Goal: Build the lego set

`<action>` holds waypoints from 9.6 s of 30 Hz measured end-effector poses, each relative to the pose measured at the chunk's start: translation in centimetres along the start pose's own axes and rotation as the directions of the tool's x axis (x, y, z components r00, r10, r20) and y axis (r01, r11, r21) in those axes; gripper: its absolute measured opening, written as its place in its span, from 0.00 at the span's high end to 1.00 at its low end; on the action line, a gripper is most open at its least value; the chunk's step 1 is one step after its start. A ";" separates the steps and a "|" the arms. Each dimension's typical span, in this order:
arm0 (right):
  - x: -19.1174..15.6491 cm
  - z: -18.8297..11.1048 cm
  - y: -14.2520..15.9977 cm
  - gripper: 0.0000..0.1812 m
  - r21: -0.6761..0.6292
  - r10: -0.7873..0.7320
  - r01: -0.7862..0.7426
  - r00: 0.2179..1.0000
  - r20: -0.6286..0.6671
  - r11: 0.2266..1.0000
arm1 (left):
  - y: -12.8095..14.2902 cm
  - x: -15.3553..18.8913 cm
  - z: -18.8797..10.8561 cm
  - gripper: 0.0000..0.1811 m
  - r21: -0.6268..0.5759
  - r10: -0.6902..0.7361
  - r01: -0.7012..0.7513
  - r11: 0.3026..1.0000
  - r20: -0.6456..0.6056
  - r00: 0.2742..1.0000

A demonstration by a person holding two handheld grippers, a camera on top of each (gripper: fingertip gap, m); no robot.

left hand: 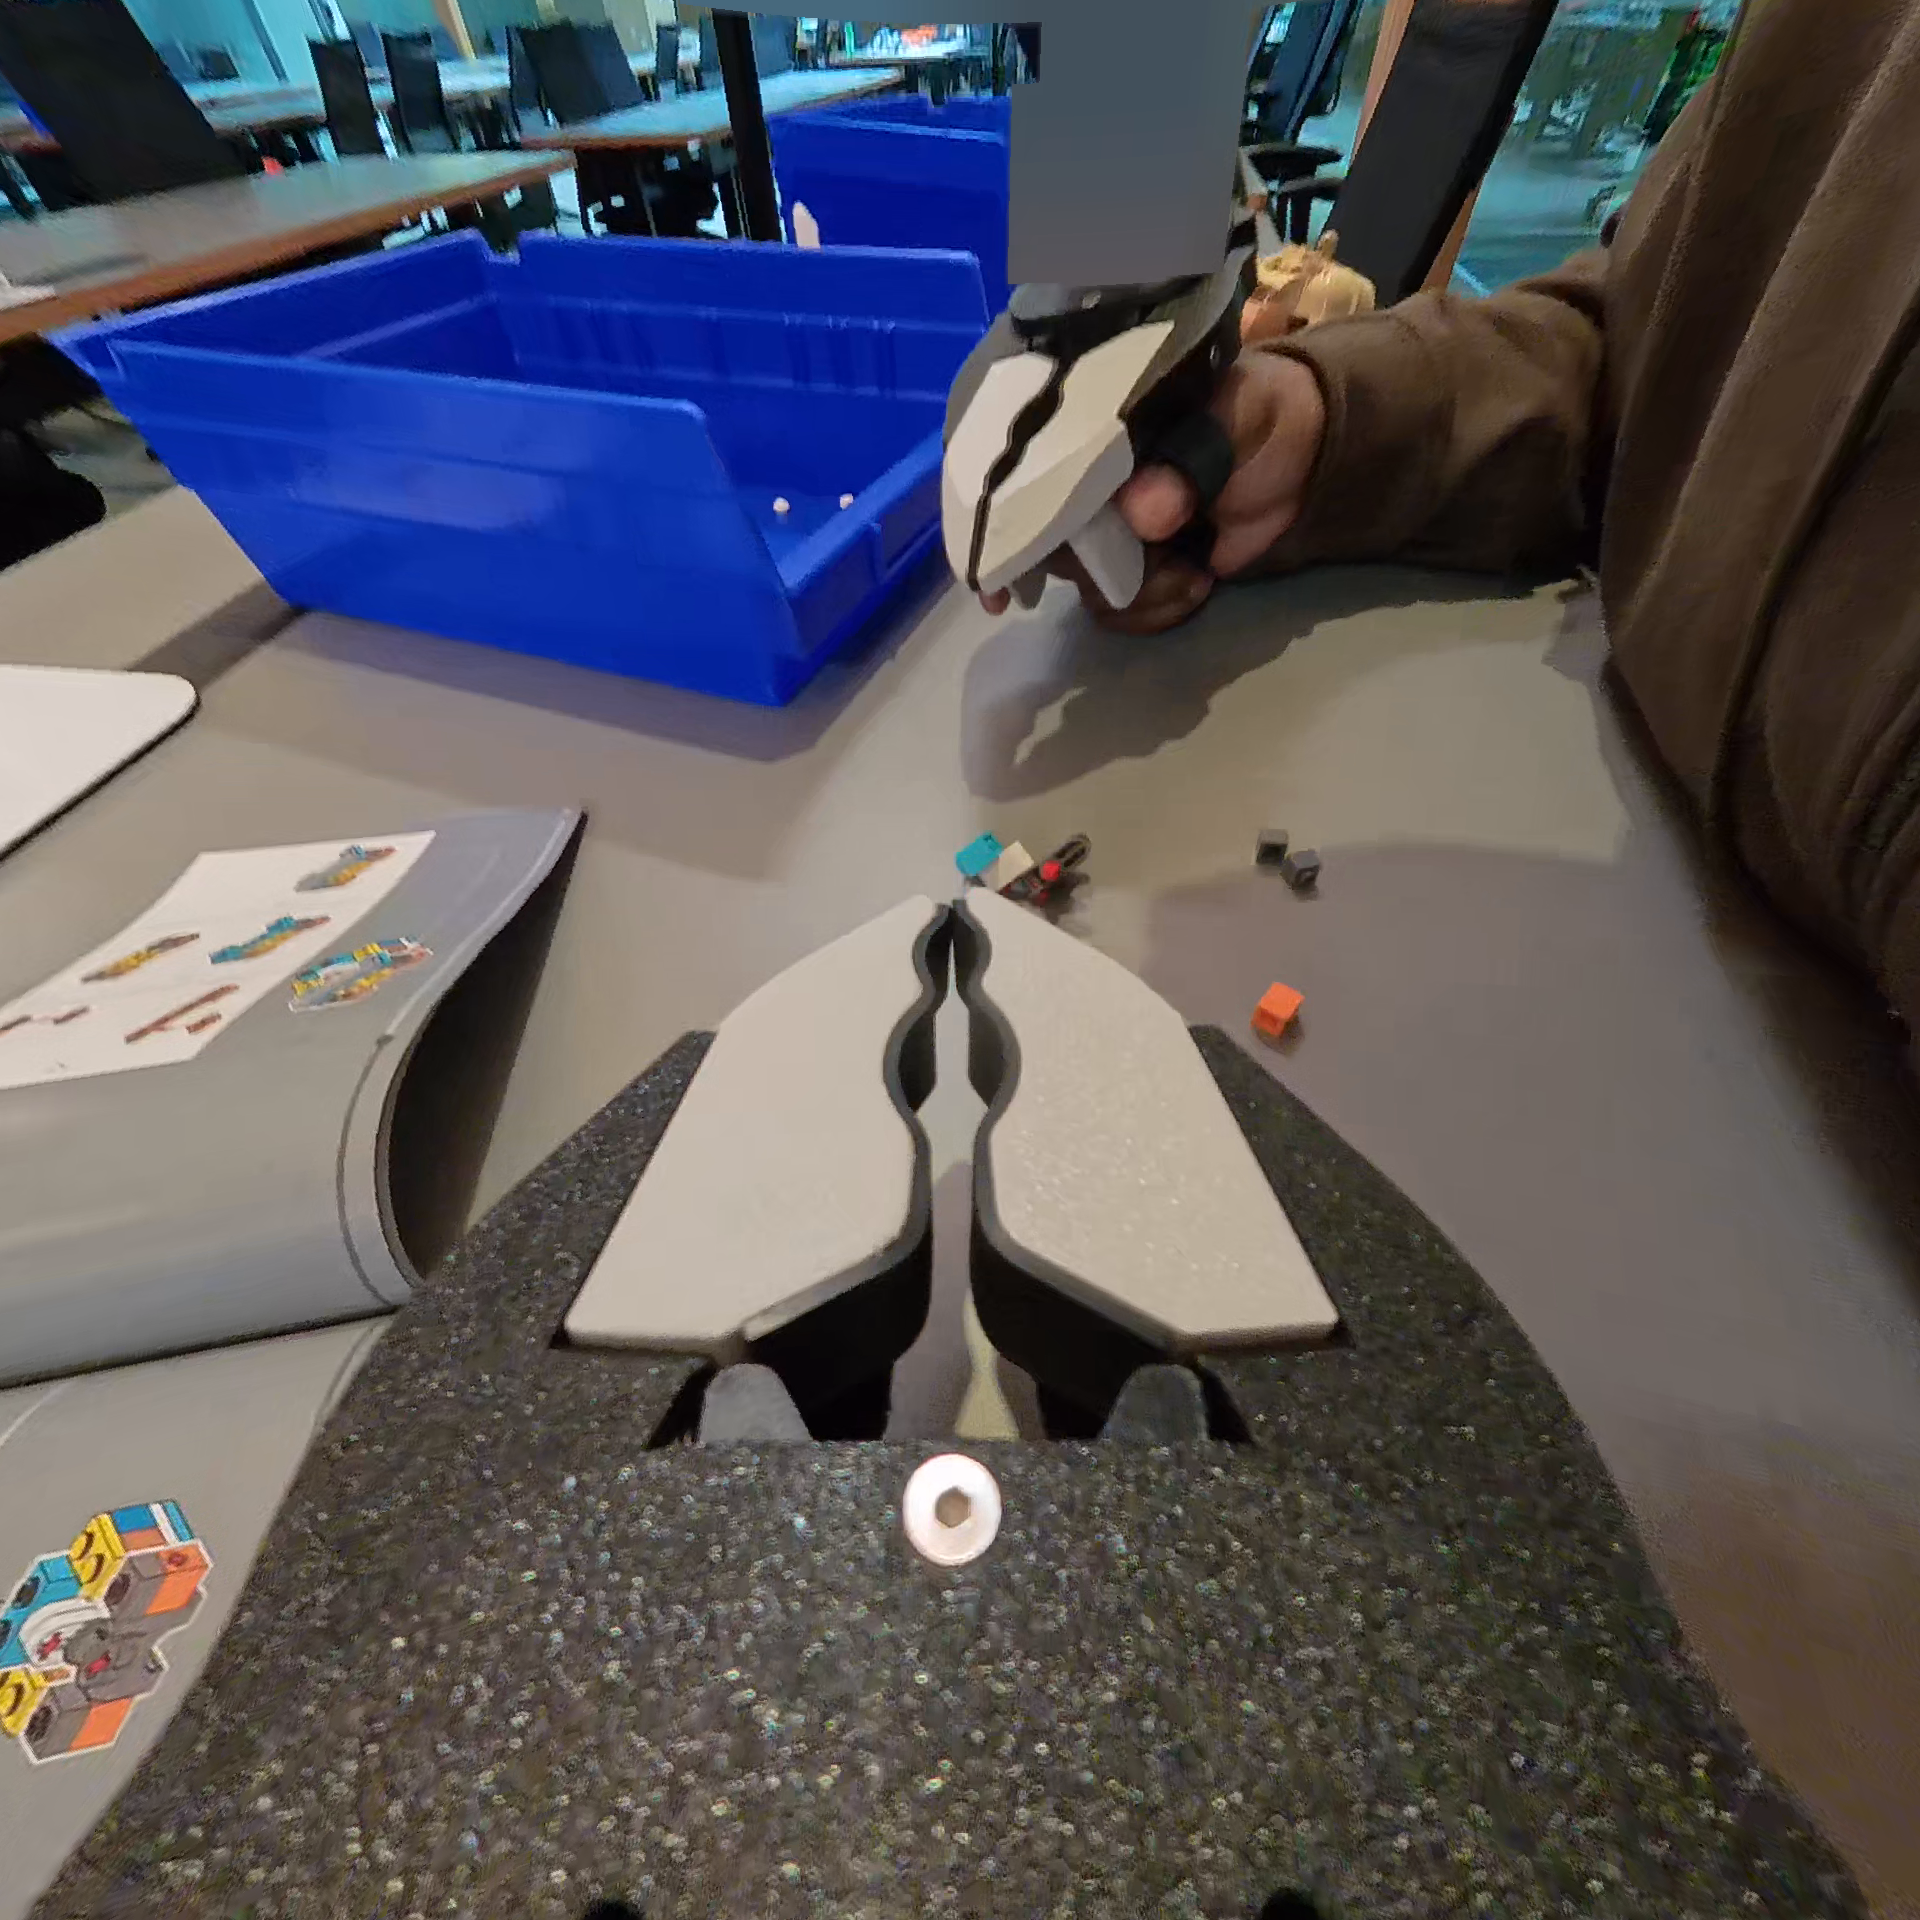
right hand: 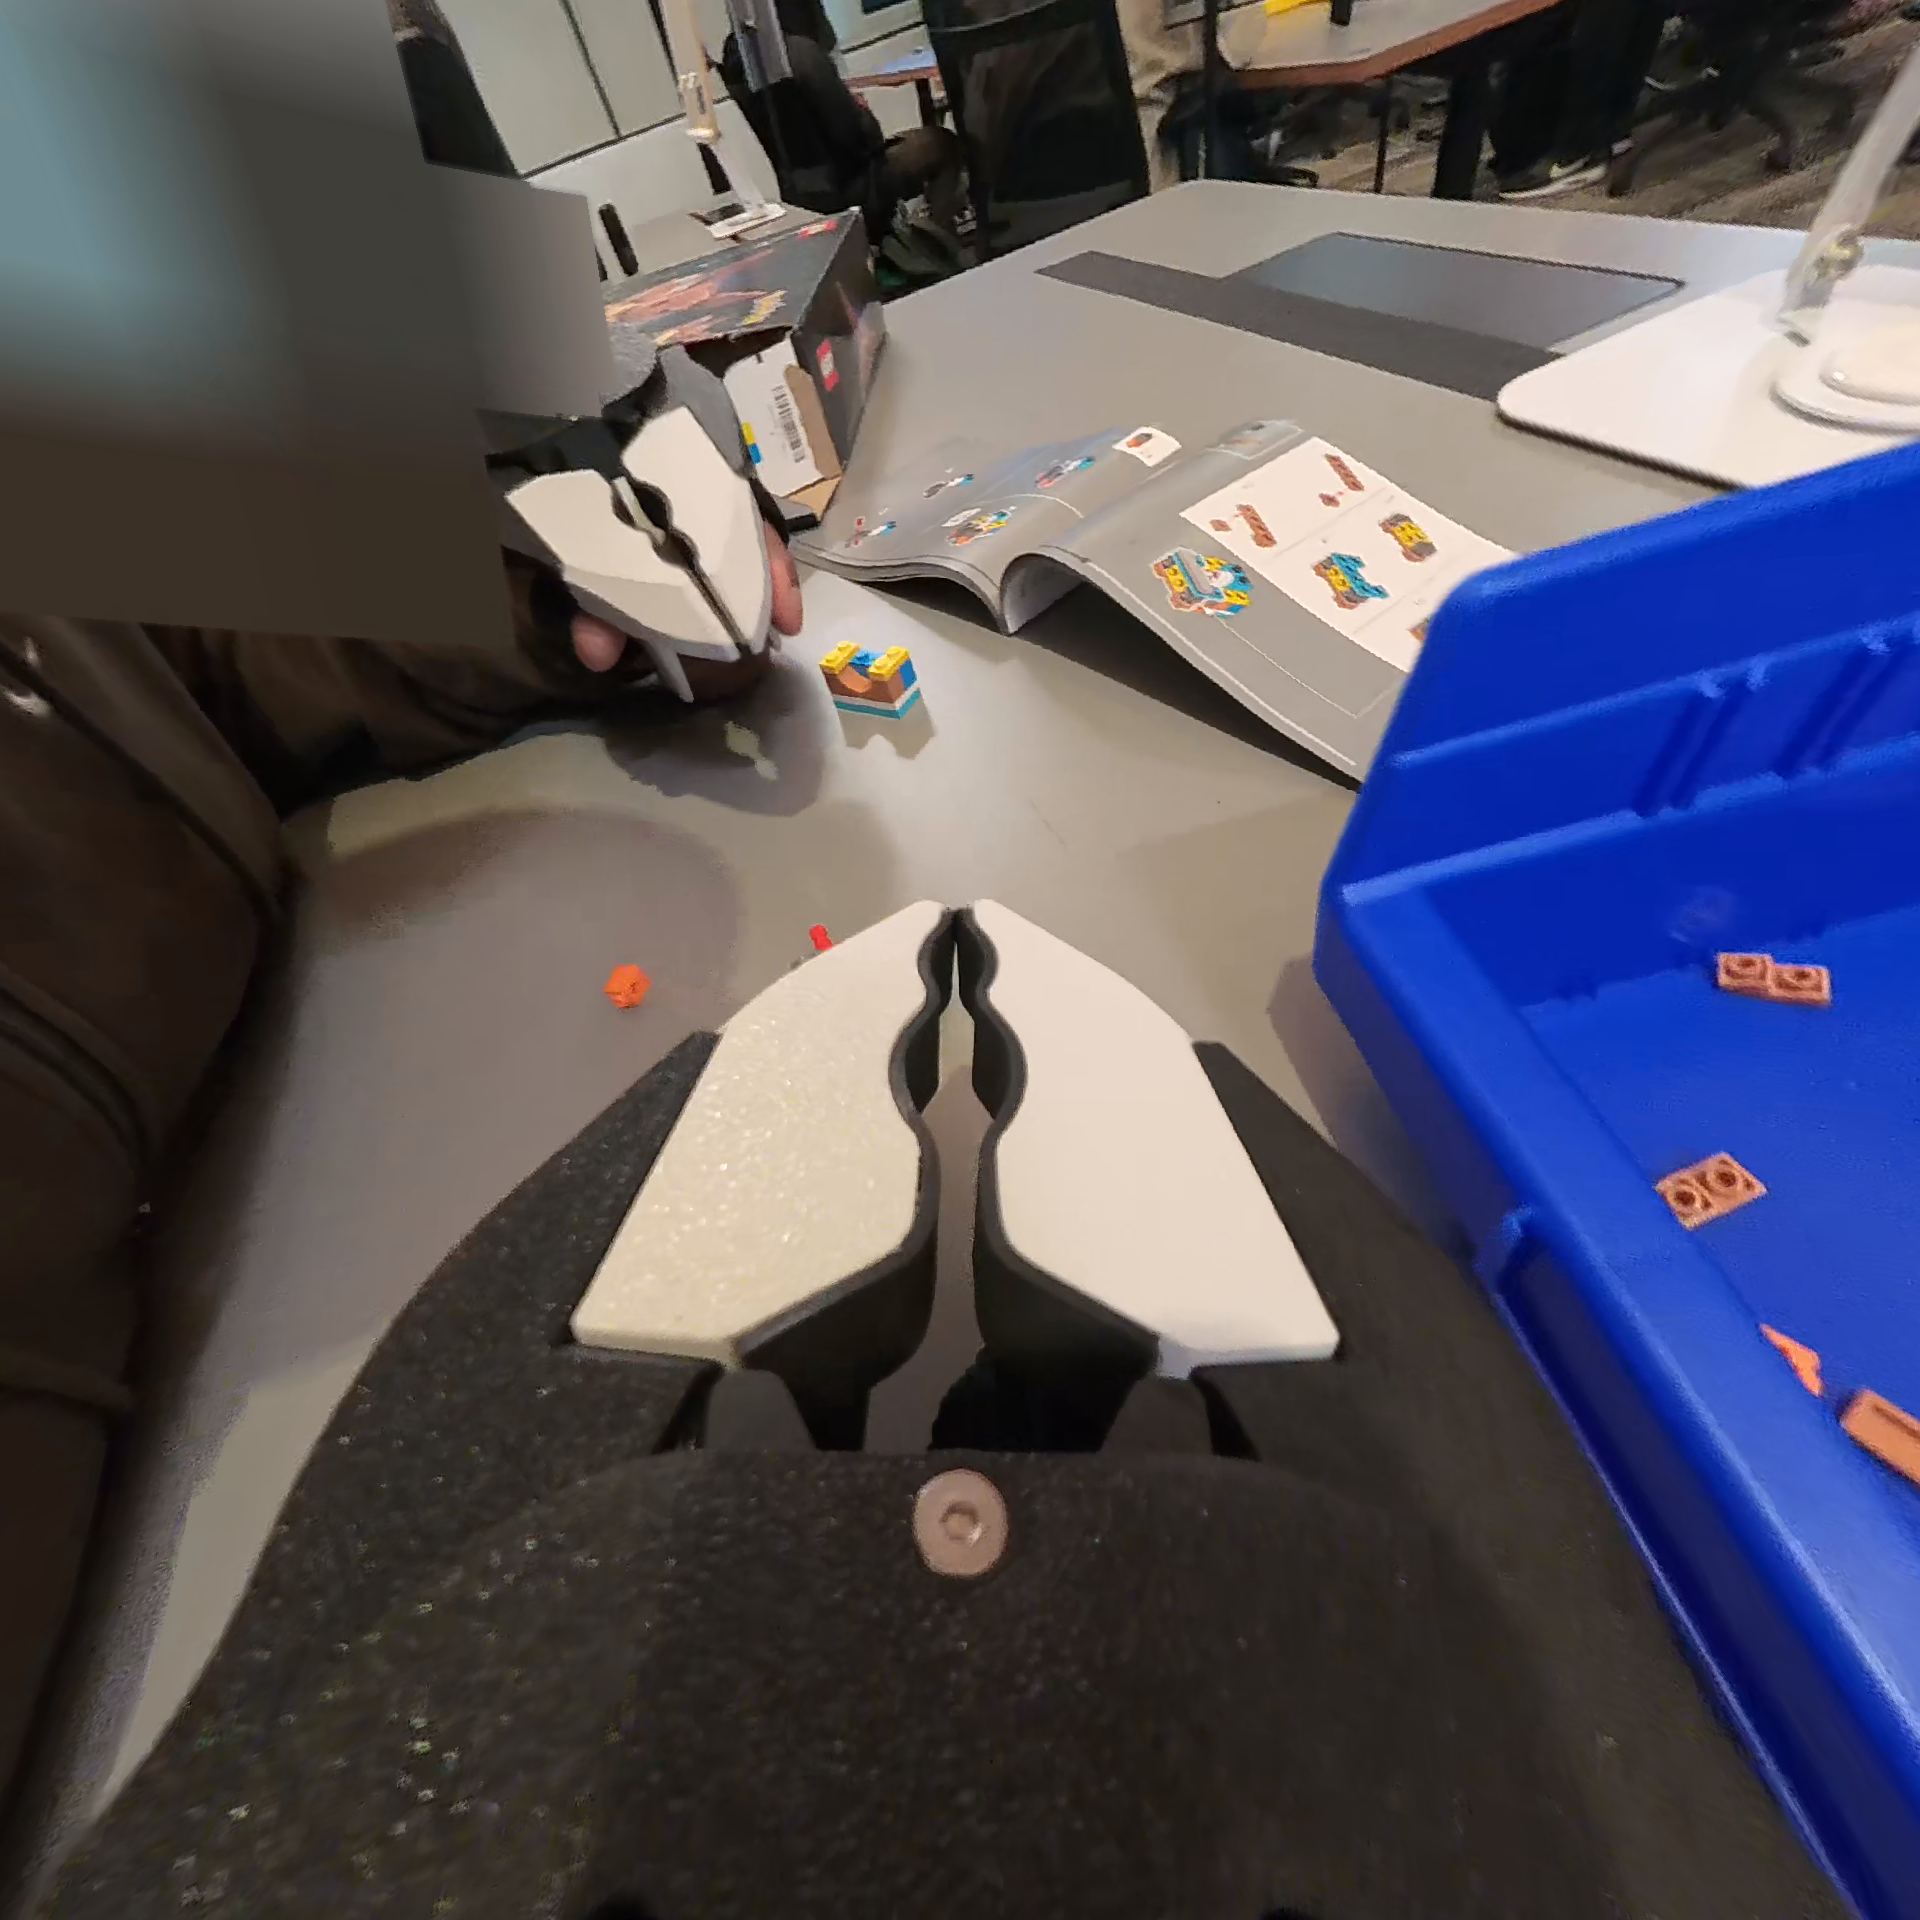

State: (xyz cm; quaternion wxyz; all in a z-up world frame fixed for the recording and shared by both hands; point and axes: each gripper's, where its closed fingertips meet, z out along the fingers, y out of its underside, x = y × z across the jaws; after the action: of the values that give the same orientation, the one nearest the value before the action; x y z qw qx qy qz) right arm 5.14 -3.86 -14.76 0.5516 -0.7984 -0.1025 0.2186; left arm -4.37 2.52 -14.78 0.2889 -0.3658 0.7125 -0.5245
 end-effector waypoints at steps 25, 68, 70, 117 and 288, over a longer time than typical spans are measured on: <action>12.4 -5.8 2.9 0.90 -0.660 -0.385 0.671 0.738 0.554 0.338 | -0.6 -2.2 -1.1 1.00 0.075 -0.176 0.174 0.982 0.032 0.984; -4.3 1.5 0.8 0.99 -0.509 -0.598 0.619 0.768 0.232 0.598 | 3.5 -1.6 -4.8 0.99 -0.114 -0.260 0.276 0.954 0.133 0.956; -4.5 1.2 1.1 0.99 -0.497 -0.581 0.601 0.785 0.216 0.626 | 3.8 -1.6 -5.1 0.98 -0.128 -0.254 0.273 0.954 0.148 0.956; -7.7 1.0 7.9 0.91 -0.383 -0.407 0.478 0.877 0.255 0.791 | 4.3 7.3 0.8 0.90 -0.332 -0.049 -0.027 0.943 -0.218 0.975; -7.0 5.5 -1.5 0.96 0.032 -0.512 0.515 0.841 0.174 0.857 | -2.6 2.9 3.2 0.96 -0.046 0.361 -0.361 0.932 0.009 0.932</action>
State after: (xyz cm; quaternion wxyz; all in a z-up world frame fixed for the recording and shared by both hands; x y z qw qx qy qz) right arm -3.50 -1.51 -13.30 0.5721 -0.7238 -0.3624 0.1320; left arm -2.94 -2.09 -13.23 0.3784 -0.2393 0.7762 -0.4439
